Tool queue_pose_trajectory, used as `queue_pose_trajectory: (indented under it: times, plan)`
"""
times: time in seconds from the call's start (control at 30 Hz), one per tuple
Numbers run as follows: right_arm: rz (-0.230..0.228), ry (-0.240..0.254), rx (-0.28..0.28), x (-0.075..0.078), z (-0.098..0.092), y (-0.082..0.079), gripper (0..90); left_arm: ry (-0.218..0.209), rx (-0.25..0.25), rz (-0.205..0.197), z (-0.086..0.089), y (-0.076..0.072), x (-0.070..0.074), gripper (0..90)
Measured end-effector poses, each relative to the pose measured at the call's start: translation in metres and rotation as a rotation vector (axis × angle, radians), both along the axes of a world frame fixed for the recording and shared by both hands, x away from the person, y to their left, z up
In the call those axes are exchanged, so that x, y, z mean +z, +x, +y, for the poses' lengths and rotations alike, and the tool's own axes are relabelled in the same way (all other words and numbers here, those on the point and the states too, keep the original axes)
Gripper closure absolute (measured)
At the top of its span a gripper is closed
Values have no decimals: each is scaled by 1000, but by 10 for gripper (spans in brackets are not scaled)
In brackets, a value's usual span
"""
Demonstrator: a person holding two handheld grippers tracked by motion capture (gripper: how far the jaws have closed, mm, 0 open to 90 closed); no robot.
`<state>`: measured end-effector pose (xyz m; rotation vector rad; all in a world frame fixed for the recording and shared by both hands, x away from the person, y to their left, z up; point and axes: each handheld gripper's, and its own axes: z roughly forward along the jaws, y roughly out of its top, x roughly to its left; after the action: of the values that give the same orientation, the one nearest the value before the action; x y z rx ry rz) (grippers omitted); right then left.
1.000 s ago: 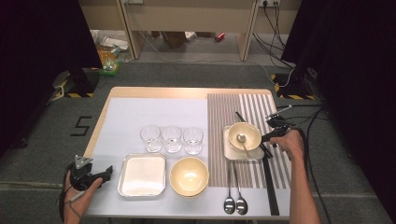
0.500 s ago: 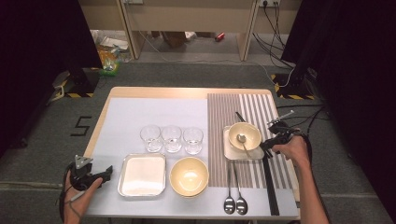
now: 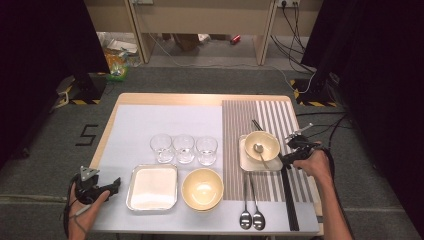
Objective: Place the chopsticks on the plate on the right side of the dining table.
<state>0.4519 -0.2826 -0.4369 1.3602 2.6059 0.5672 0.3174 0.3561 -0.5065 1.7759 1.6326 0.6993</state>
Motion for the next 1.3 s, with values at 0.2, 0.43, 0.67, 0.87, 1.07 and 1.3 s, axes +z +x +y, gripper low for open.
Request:
queue_pose_trajectory:
  times: [0.2,0.43,0.67,0.87,1.07,1.3]
  plan:
    - [-1,4,15,0,-3,4,777,-1,1,0,0,0,0,123]
    - [-9,-7,56,0,-7,12,786,2,2,-1,0,0,0,123]
    - [-12,-12,97,0,-7,24,787,0,2,0,0,0,0,123]
    - [-6,-24,115,0,-2,30,787,0,2,0,0,0,0,123]
    - [-4,-36,130,2,2,35,786,0,2,0,0,0,0,123]
    - [-2,-32,128,2,3,37,785,0,2,0,0,0,0,123]
